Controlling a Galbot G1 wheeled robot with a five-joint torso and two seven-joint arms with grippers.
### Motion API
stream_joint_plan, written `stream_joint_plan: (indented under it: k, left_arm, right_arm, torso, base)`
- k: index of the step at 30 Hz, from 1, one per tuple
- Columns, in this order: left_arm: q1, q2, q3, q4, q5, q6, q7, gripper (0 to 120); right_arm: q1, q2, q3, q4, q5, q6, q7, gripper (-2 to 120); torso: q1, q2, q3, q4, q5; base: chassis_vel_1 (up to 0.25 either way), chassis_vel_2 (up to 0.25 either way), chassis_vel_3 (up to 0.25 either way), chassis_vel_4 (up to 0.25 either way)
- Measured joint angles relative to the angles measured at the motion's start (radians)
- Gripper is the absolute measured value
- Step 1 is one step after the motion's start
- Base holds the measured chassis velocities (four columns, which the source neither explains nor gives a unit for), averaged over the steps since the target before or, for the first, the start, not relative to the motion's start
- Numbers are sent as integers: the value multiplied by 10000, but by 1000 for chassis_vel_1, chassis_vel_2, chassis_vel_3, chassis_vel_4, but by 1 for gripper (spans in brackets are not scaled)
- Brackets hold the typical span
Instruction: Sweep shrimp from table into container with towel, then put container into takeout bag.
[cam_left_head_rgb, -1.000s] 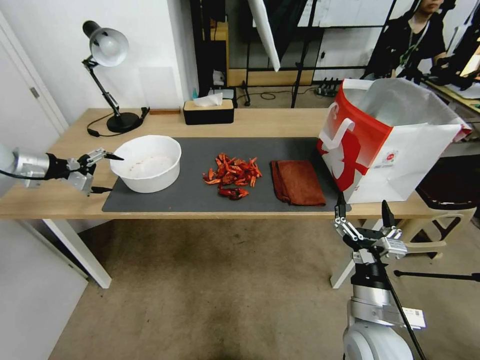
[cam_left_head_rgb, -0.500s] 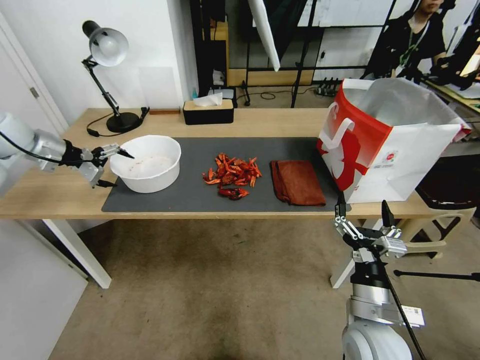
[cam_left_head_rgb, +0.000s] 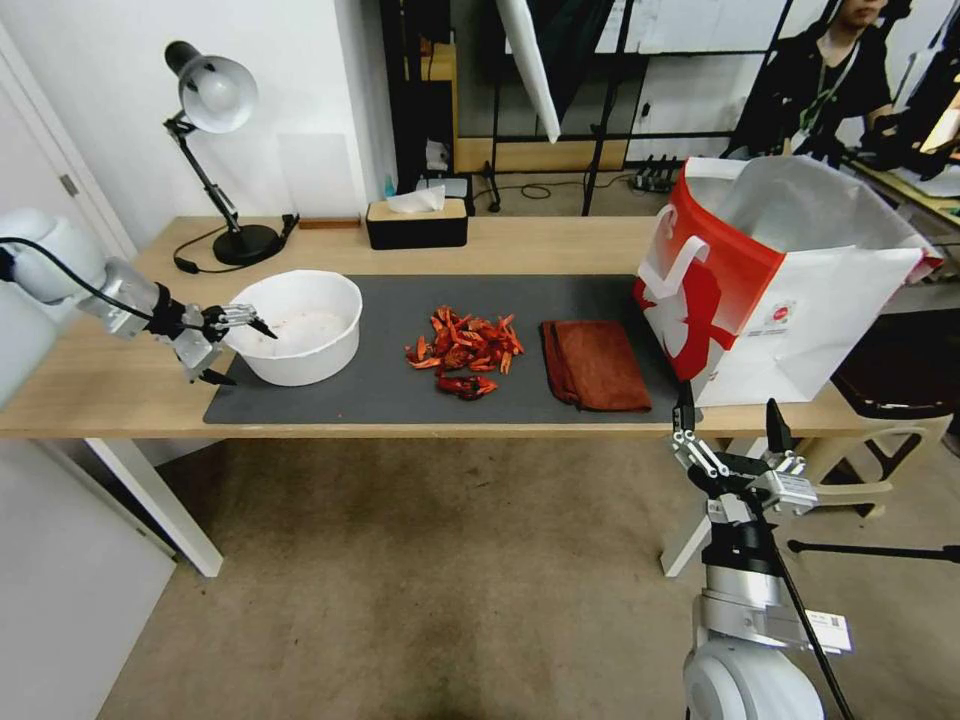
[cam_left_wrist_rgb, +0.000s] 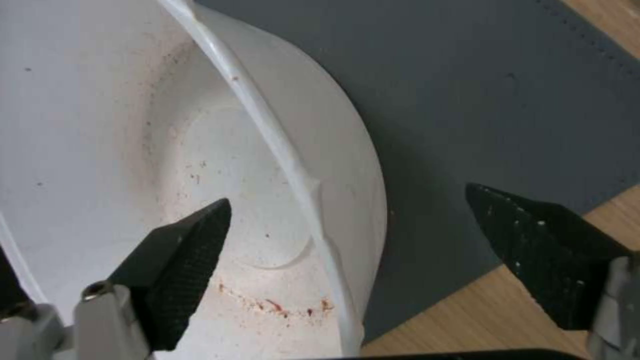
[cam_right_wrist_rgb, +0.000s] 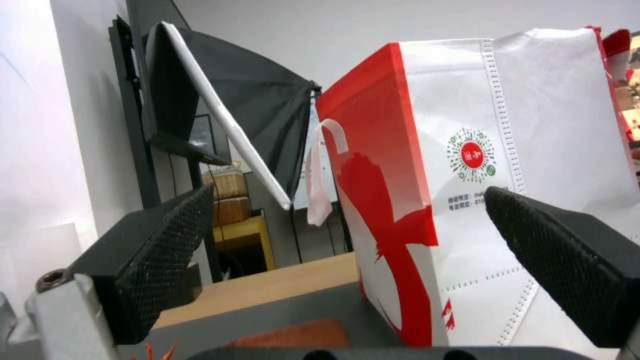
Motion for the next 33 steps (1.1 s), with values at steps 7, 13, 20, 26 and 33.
stream_joint_plan:
  k: [7,13,20,26,33]
  left_arm:
    - [-431,-141,584,277,-3,0,134,74]
    - [-823,-302,1092,414,-38,0,437,53]
    - [-1129,-573,1401,502,-69,0,1046,28]
    - [-1300,-685,1379,688,-251,-2,1524,5]
    - [-1289,-782,1345,742,-377,-4,1803,0]
  right_arm:
    - [33,20,-5,-22,0,-9,5,100]
    - [37,62,-17,-35,-8,-9,6,100]
    - [10,119,-18,-54,-16,95,18,100]
    - [62,120,-9,-57,-11,100,46,100]
    - [148,152,-33,-97,-11,69,48,100]
  torso:
    - [1,0,0,-1,0]
    - [1,0,-1,2,0]
    - [0,2,-1,-2,1]
    - [1,1,0,0,0]
    - [0,2,0,1,0]
  base:
    - [0,0,0,0]
    - [0,0,0,0]
    - [0,0,0,0]
    - [0,0,0,0]
    - [0,0,0,0]
